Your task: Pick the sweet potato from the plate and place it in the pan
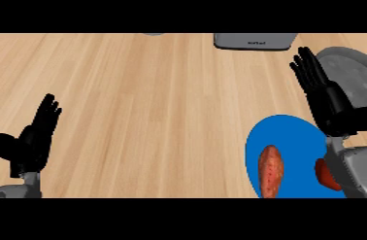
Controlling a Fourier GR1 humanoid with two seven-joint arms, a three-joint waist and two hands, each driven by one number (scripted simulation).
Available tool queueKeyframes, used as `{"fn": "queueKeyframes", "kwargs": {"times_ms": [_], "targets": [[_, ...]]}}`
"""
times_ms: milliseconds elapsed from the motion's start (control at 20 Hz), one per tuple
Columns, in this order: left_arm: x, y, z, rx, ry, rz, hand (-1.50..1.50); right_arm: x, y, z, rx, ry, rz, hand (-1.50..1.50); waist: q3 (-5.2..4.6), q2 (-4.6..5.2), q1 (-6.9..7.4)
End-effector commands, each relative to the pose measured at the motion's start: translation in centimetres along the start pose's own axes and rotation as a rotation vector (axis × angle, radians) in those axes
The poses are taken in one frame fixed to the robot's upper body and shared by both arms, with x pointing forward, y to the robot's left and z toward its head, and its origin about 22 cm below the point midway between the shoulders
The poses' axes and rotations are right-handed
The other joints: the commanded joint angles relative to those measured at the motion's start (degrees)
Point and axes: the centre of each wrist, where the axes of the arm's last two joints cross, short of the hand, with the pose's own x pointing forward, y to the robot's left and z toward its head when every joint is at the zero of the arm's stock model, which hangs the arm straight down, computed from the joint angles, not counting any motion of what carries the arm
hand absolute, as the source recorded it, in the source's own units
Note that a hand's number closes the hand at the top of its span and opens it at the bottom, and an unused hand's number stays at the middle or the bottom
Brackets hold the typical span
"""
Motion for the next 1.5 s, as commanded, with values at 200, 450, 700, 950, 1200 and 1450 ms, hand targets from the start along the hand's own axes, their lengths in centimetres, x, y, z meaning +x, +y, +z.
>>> {"fn": "queueKeyframes", "kwargs": {"times_ms": [200,450,700,950,1200,1450], "targets": [[3.3,-5.5,-0.5,-0.313,0.035,0.136,0.00,3.6,1.4,-1.3,0.258,-0.235,0.012,1.50,0.63,0.90,-1.82],[3.5,-10.2,1.2,-0.433,0.110,0.237,0.00,-0.9,-0.4,2.4,0.017,-0.352,0.368,-1.50,0.77,0.88,-2.65],[4.0,-9.7,3.1,-0.439,0.114,0.219,0.00,-0.6,-1.0,6.4,0.024,-0.482,0.316,-1.50,0.61,0.78,-1.84],[3.8,-11.1,2.4,-0.447,0.116,0.237,0.00,1.9,-2.6,5.4,0.348,-0.197,0.759,-1.50,0.19,0.48,-1.88],[4.1,-10.7,2.2,-0.423,0.106,0.234,0.00,4.3,-2.3,6.5,0.510,-0.011,1.125,-1.50,-0.06,0.06,-2.27],[3.9,-10.6,1.5,-0.433,0.106,0.214,0.00,7.8,1.9,6.9,0.613,0.149,1.304,-1.50,0.01,0.61,-1.62]]}}
